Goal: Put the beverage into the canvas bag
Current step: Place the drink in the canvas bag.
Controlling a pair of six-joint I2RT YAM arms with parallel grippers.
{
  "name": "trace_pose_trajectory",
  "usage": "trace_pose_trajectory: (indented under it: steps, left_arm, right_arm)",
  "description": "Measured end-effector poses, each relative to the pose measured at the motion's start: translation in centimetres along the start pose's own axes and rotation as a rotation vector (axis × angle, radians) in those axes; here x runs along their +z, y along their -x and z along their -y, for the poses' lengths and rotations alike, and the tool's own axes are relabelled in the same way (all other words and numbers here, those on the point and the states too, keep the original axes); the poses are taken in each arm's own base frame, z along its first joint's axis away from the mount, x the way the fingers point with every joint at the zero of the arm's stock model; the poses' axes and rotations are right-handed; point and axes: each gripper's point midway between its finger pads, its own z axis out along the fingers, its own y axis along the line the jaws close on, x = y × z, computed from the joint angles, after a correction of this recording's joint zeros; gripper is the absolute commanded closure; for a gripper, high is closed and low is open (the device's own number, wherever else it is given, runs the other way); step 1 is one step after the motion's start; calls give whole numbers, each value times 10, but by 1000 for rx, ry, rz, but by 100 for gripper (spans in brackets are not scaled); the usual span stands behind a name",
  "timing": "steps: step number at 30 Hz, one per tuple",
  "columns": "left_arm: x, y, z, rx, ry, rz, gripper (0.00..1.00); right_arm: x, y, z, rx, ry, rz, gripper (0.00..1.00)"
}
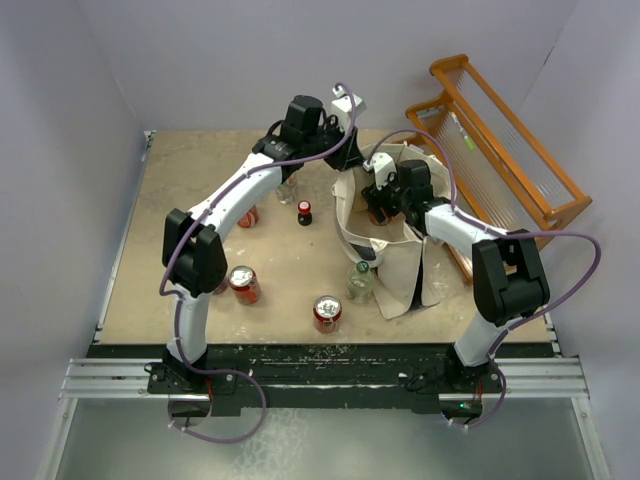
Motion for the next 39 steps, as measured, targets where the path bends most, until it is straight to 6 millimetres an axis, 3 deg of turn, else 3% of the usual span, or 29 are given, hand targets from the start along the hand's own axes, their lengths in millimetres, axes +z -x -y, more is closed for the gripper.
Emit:
trace_pose_trajectory:
  steps: [6,8,18,39]
  left_arm:
    - [3,2,-1,-3,-4,6,100]
    - [3,2,-1,-6,-7,8,100]
    - [5,3,-2,-22,-9,15,100]
    - [10,7,-6,-120,17,31,100]
  right_arm:
    - [-1,0,2,3,1,-10,29]
    - [-1,0,2,4,0,-13,22]
    - [-2,0,7,-4,-18,-21,10]
    - [-11,-1,10,-30,3,-66,10]
